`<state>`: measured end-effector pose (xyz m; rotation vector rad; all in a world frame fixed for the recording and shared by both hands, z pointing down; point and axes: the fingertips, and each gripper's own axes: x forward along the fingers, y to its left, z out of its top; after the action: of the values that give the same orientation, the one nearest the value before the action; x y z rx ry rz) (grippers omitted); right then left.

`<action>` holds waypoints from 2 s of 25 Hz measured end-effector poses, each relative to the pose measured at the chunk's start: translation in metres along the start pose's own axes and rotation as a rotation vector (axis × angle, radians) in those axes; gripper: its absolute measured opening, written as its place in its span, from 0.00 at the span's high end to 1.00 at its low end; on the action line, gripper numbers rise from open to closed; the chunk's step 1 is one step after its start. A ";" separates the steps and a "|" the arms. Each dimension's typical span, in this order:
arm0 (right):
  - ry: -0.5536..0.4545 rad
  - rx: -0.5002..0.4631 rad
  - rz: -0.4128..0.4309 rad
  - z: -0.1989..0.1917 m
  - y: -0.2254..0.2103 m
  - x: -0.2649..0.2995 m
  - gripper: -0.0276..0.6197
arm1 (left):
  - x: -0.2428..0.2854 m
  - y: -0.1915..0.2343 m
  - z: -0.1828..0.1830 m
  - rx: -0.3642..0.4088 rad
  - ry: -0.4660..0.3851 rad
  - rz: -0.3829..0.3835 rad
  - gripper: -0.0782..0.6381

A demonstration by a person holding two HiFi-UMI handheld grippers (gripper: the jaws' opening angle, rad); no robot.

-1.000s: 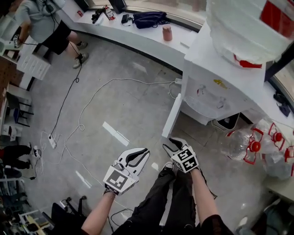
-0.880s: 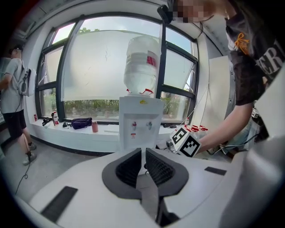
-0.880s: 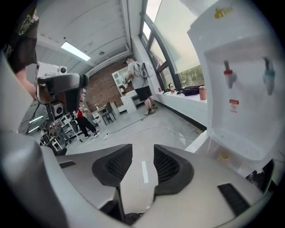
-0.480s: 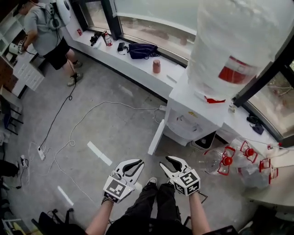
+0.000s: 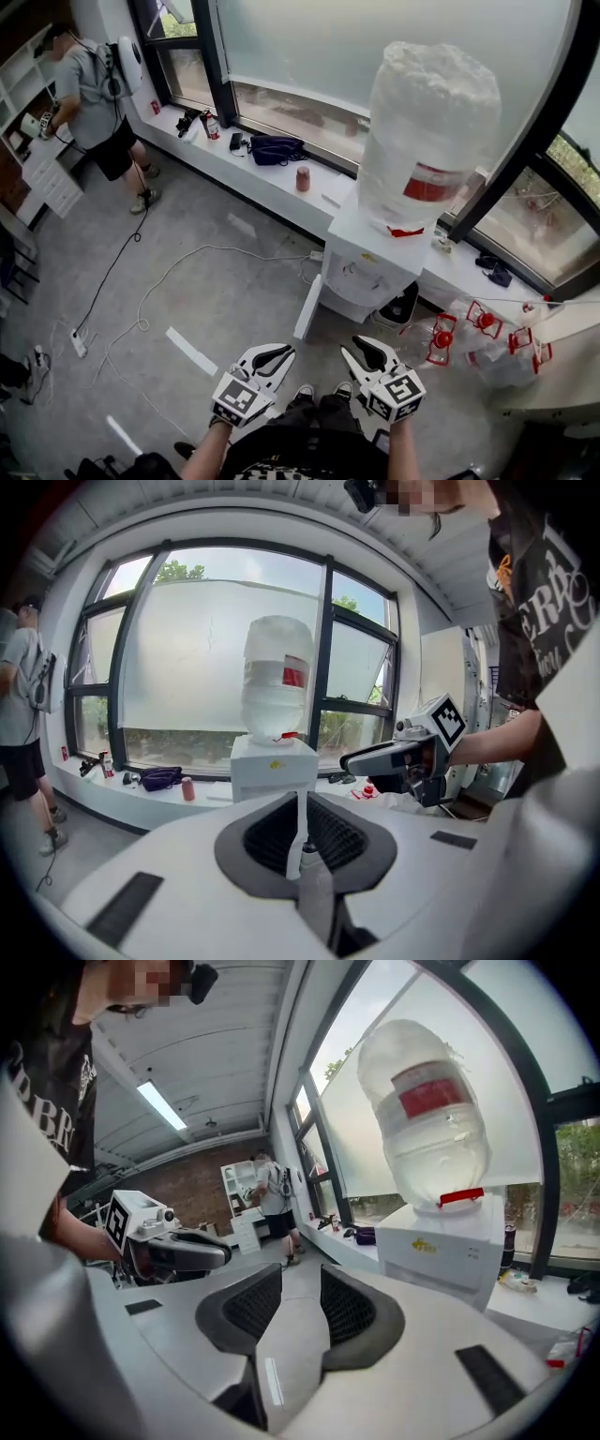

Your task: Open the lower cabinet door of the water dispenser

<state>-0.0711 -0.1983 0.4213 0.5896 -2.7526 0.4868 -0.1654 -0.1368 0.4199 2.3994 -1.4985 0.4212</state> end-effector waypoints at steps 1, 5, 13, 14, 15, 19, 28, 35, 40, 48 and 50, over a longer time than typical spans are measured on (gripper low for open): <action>-0.010 0.000 -0.009 0.004 0.004 -0.007 0.73 | -0.002 -0.005 0.005 0.016 -0.004 -0.016 0.85; -0.033 -0.009 -0.052 0.011 0.018 -0.029 0.73 | -0.009 -0.021 0.014 0.064 -0.013 -0.061 0.85; -0.047 -0.020 -0.068 0.017 0.036 -0.062 0.73 | -0.024 -0.043 0.008 0.066 0.000 -0.082 0.85; -0.048 -0.024 -0.068 0.017 0.037 -0.067 0.73 | -0.025 -0.047 0.008 0.063 0.000 -0.082 0.85; -0.050 -0.026 -0.066 0.018 0.037 -0.073 0.73 | -0.027 -0.052 0.009 0.060 -0.002 -0.081 0.85; -0.054 -0.040 -0.056 0.018 0.042 -0.095 0.73 | -0.035 -0.068 0.020 0.056 -0.023 -0.051 0.85; -0.080 -0.060 0.001 -0.002 0.062 -0.188 0.73 | -0.050 -0.154 0.051 0.075 -0.091 0.047 0.85; -0.101 -0.066 0.057 -0.036 0.082 -0.263 0.74 | -0.071 -0.257 0.045 0.009 -0.129 0.066 0.85; -0.115 -0.065 0.076 -0.050 0.097 -0.297 0.79 | -0.091 -0.302 0.038 0.017 -0.122 0.097 0.85; -0.122 -0.085 0.120 -0.060 0.127 -0.325 0.93 | -0.118 -0.350 0.036 0.036 -0.138 0.133 0.85; -0.118 -0.103 0.127 -0.060 0.133 -0.328 0.93 | -0.122 -0.356 0.034 0.034 -0.136 0.139 0.85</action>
<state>0.1707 0.0506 0.3287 0.4342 -2.9194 0.3447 0.1077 0.1007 0.3121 2.4013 -1.7377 0.3209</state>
